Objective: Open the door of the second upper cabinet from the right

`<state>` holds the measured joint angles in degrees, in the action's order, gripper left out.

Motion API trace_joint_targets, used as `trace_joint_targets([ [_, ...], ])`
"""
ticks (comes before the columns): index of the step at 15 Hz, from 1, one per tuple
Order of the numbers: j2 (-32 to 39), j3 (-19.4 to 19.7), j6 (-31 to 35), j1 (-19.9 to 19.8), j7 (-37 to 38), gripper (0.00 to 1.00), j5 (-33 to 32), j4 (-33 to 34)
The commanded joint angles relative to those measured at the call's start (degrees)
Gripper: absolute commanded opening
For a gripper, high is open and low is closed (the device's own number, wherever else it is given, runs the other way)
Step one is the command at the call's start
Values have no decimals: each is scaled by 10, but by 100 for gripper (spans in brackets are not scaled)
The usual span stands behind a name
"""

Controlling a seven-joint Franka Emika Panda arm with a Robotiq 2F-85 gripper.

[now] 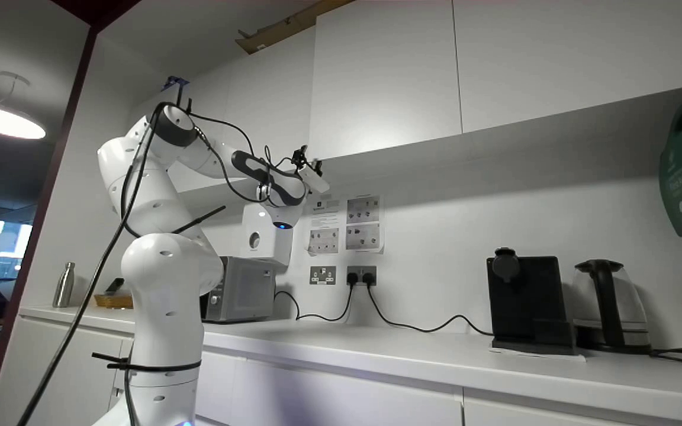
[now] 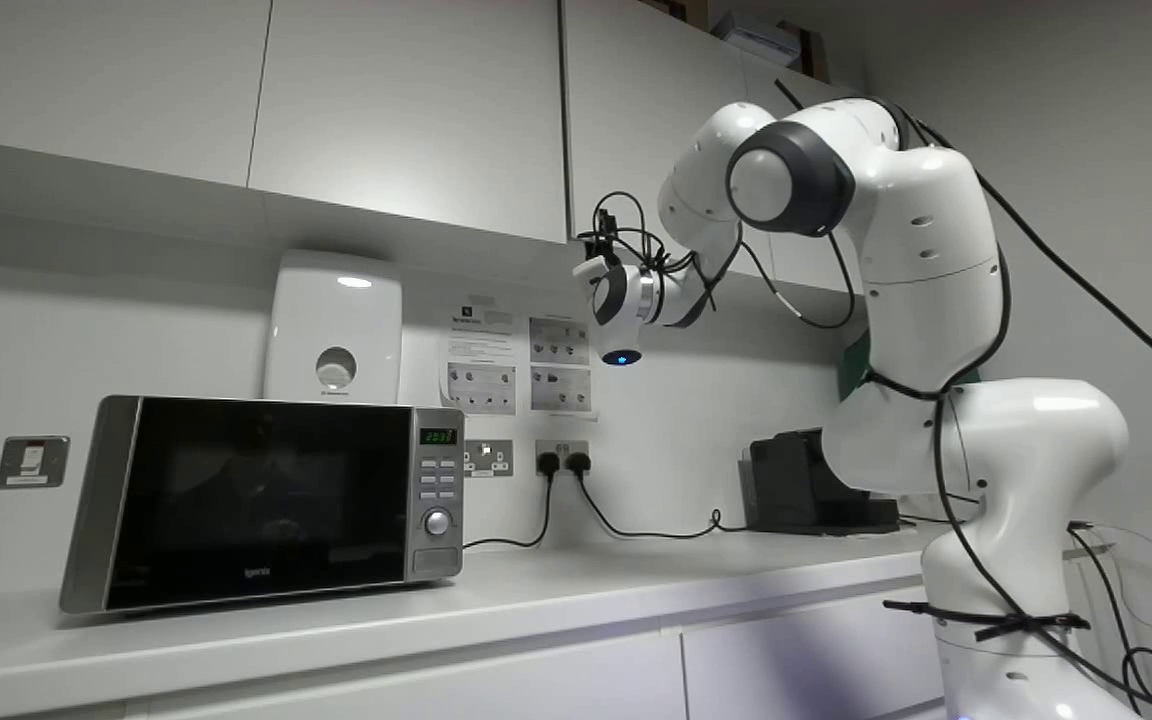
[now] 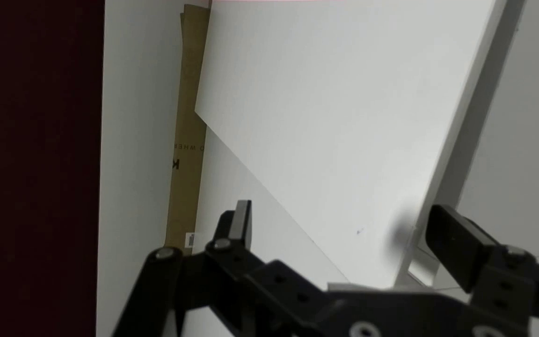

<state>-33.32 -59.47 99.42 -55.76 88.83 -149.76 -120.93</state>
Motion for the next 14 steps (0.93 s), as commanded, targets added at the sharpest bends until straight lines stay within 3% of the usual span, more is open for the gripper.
trace_joint_targets([
  [1,-16,-27,1,-49,19,100,0,31],
  [6,-22,-54,2,-90,19,100,0,64],
  [12,-11,-52,-9,-90,10,100,0,68],
  [13,-9,-51,-13,-88,7,96,0,67],
  [14,-9,-51,-14,-88,6,74,0,66],
])
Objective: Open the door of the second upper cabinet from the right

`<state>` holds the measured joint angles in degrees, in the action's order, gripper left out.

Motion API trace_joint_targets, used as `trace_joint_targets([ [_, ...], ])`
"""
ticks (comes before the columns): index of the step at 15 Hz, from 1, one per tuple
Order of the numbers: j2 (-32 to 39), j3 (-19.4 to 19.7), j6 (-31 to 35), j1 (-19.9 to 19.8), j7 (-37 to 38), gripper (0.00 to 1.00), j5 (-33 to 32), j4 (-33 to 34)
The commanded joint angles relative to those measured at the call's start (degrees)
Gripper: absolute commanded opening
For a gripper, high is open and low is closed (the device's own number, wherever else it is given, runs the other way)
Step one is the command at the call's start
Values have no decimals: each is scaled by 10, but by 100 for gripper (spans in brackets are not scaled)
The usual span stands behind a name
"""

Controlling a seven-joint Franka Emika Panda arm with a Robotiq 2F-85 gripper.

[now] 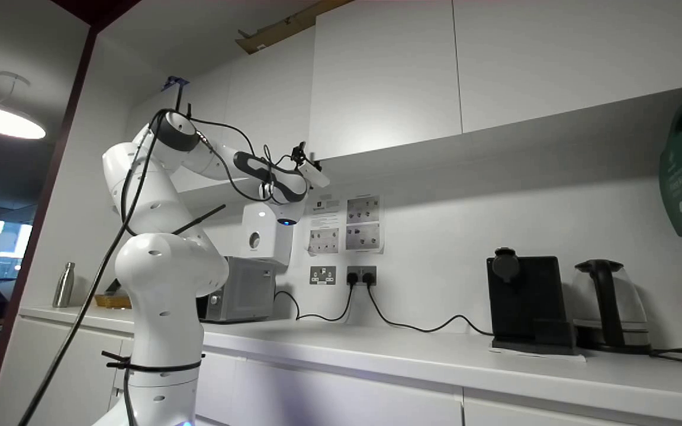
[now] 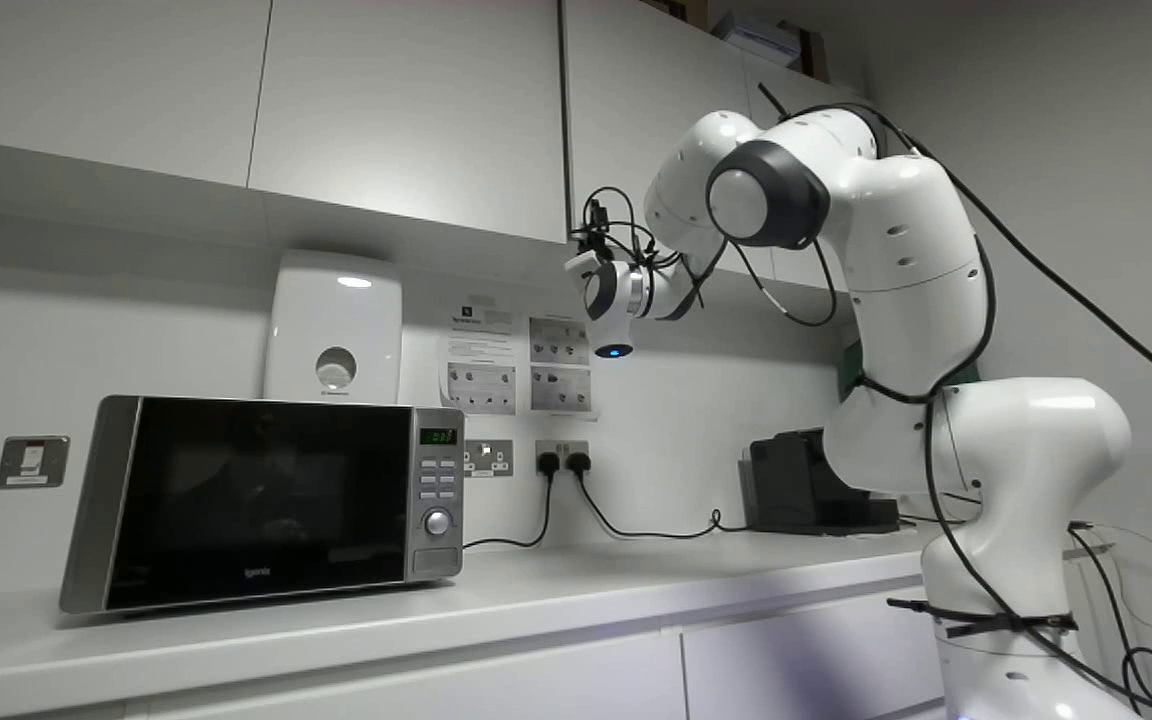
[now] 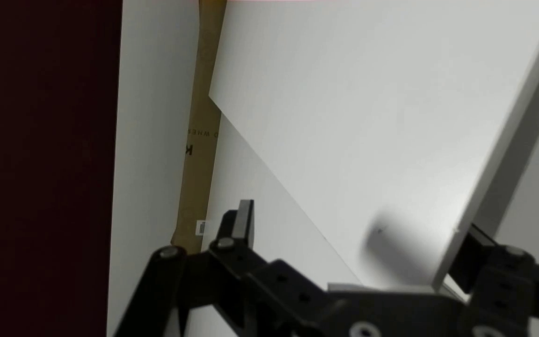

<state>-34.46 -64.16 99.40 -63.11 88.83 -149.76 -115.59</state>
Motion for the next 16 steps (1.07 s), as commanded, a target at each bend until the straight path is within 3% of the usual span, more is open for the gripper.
trace_joint_targets([
  [1,5,-3,-14,-13,4,71,0,11],
  [2,6,-3,-14,-13,3,71,0,11],
  [10,10,6,-17,-3,2,12,16,3],
  [13,9,17,-21,9,14,10,42,-3],
  [14,102,52,-73,101,-53,10,-12,-14],
  [16,96,80,-101,135,-49,10,9,-32],
])
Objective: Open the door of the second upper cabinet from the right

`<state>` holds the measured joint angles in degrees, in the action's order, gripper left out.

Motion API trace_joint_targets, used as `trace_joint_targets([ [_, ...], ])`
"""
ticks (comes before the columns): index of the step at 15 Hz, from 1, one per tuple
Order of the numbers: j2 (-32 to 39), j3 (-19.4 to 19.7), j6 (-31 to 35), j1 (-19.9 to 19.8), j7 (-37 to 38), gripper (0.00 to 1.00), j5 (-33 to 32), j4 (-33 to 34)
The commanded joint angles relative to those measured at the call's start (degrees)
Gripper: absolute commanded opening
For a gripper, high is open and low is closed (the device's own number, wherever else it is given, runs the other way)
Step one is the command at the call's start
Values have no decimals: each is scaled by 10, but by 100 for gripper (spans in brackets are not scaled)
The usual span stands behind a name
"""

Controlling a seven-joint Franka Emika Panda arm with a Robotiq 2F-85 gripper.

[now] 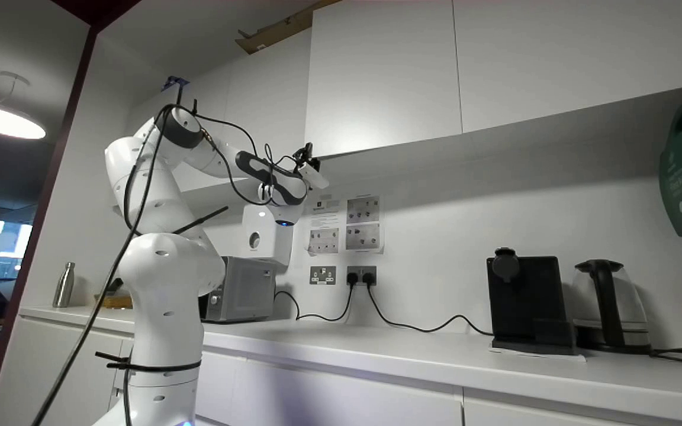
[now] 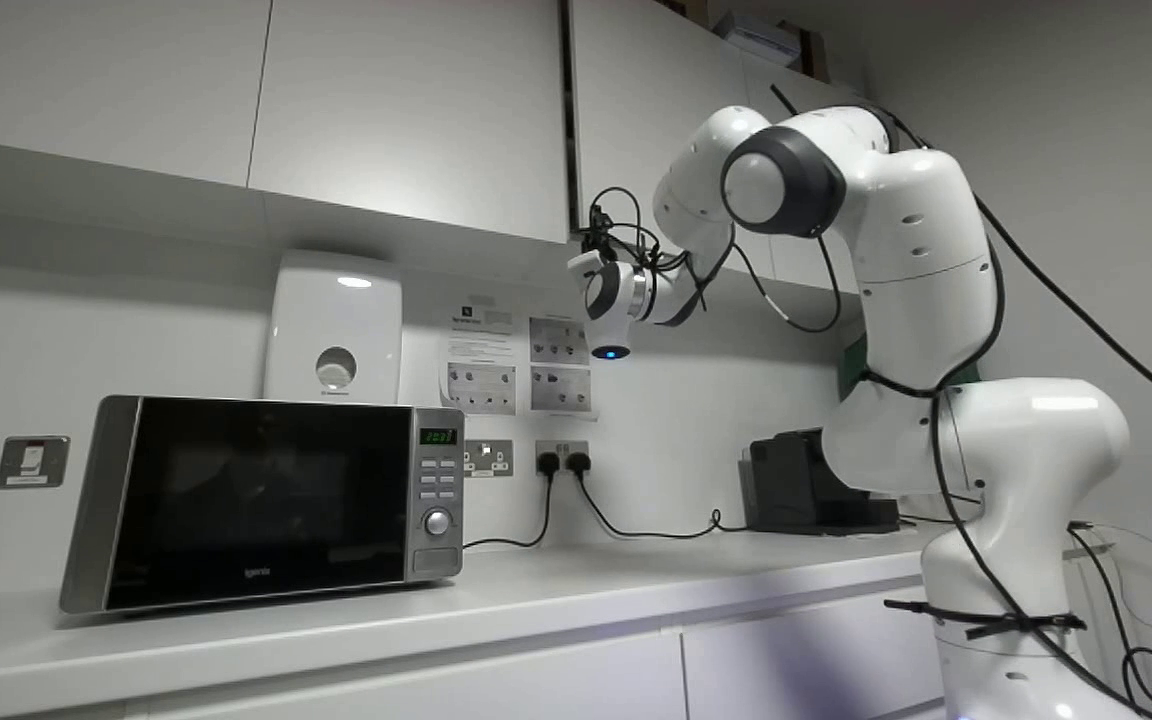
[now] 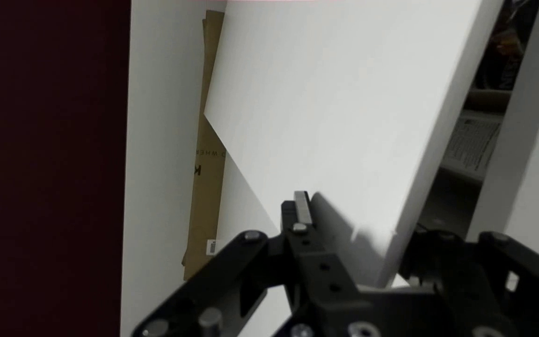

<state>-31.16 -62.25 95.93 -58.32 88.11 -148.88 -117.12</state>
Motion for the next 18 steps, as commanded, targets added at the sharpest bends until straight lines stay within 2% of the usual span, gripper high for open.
trace_joint_targets([
  [1,75,87,-90,128,-55,10,-1,-29],
  [2,19,63,-74,79,-15,10,46,-31],
  [3,94,135,-126,201,-73,10,-12,-45],
  [4,96,153,-137,223,-76,10,-16,-52],
  [5,32,114,-108,158,-33,22,40,-53],
  [6,42,126,-125,179,-38,16,37,-57],
  [7,103,205,-166,295,-86,9,-15,-65],
  [8,103,222,-169,314,-88,9,-20,-69],
  [9,54,171,-146,240,-48,8,26,-70],
  [10,62,184,-158,262,-54,8,22,-73],
  [11,60,186,-158,262,-55,8,27,-74],
  [12,102,270,-188,374,-97,8,-21,-80],
  [13,61,199,-165,278,-61,58,21,-79],
  [14,62,212,-168,297,-64,59,22,-80],
  [15,106,304,-206,409,-109,67,-18,-86],
  [16,104,323,-211,423,-114,75,-23,-88],
  [17,72,272,-190,349,-90,82,17,-84],
  [18,78,293,-199,365,-94,91,17,-85],
])
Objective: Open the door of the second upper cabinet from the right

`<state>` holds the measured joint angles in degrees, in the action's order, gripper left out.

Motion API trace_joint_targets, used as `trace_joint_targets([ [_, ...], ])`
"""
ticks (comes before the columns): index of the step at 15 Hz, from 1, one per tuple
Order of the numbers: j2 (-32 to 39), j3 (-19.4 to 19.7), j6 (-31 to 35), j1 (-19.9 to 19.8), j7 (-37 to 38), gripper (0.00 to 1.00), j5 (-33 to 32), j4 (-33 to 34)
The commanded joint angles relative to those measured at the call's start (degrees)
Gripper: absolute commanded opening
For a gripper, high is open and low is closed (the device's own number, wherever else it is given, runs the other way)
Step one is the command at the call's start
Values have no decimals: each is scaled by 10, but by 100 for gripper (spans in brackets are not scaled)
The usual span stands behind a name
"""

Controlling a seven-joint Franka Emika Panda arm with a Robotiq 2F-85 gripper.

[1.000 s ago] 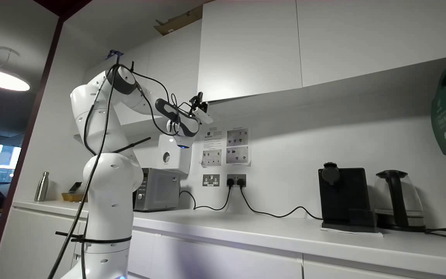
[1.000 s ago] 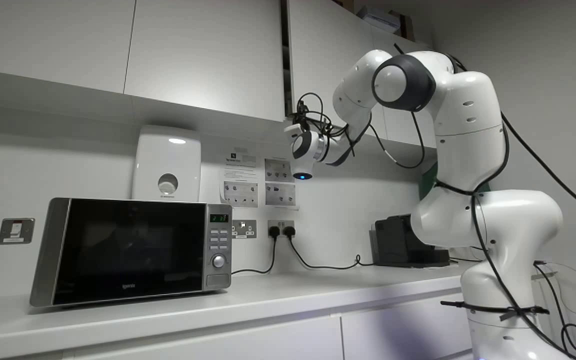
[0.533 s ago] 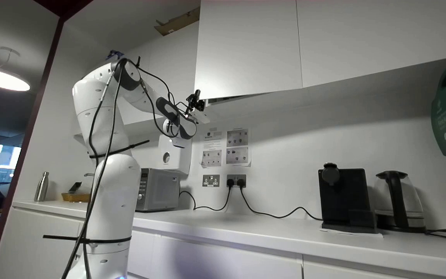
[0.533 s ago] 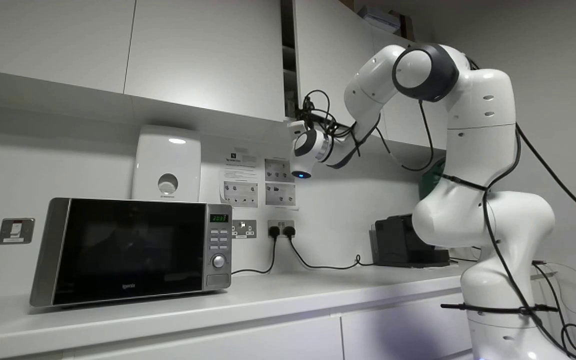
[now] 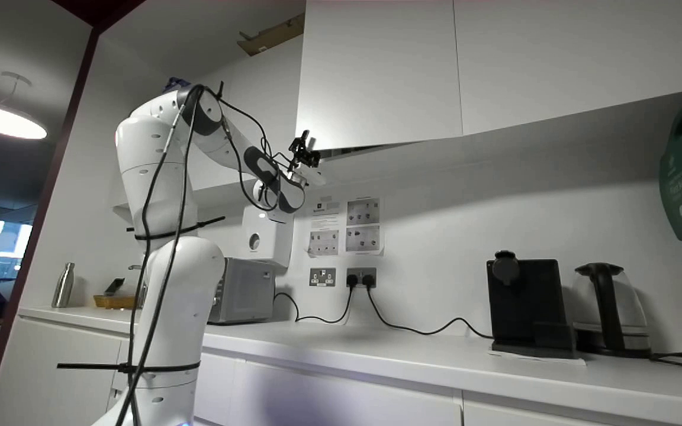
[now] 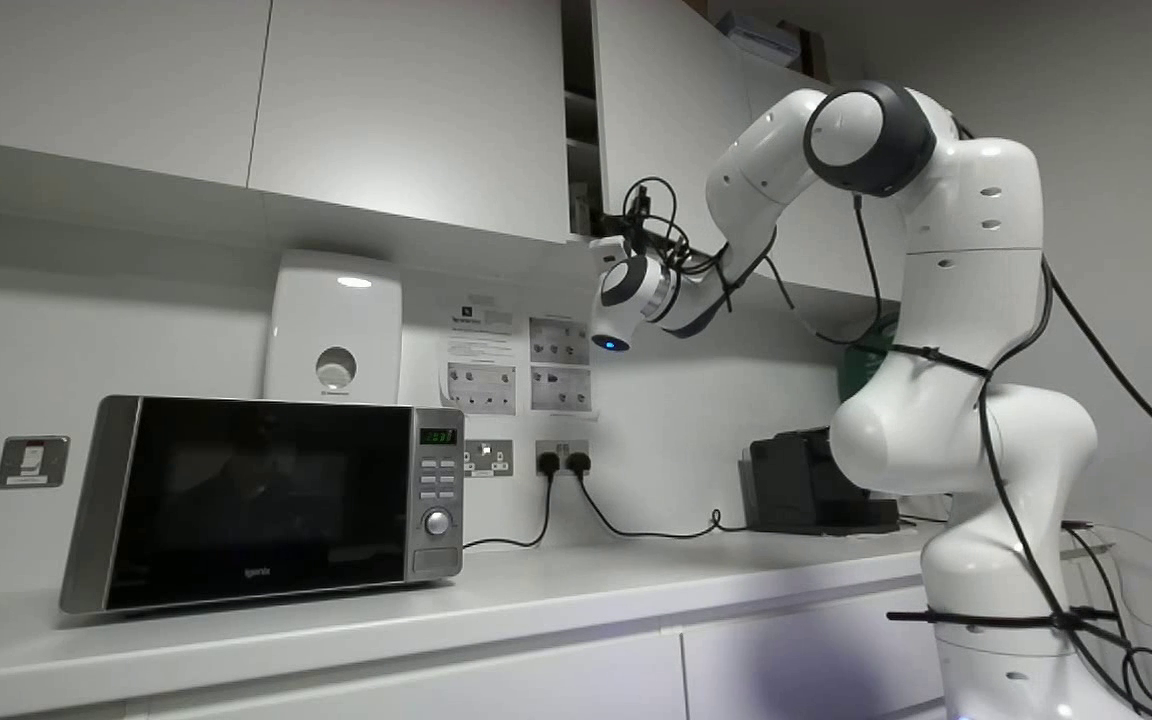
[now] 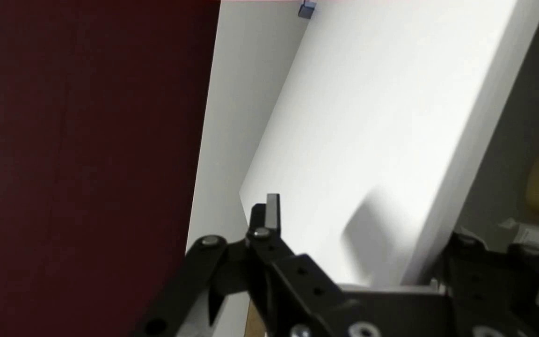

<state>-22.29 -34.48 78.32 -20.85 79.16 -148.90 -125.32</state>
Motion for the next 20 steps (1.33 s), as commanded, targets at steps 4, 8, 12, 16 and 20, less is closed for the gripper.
trace_joint_targets([
  [4,-6,50,-42,16,-13,100,10,-10],
  [8,-9,47,-64,10,-27,100,8,-13],
  [12,-13,45,-136,7,-34,100,3,-25],
  [16,-7,135,-185,104,-58,100,-21,-48],
  [20,-18,153,-206,112,-66,100,-18,-60],
])
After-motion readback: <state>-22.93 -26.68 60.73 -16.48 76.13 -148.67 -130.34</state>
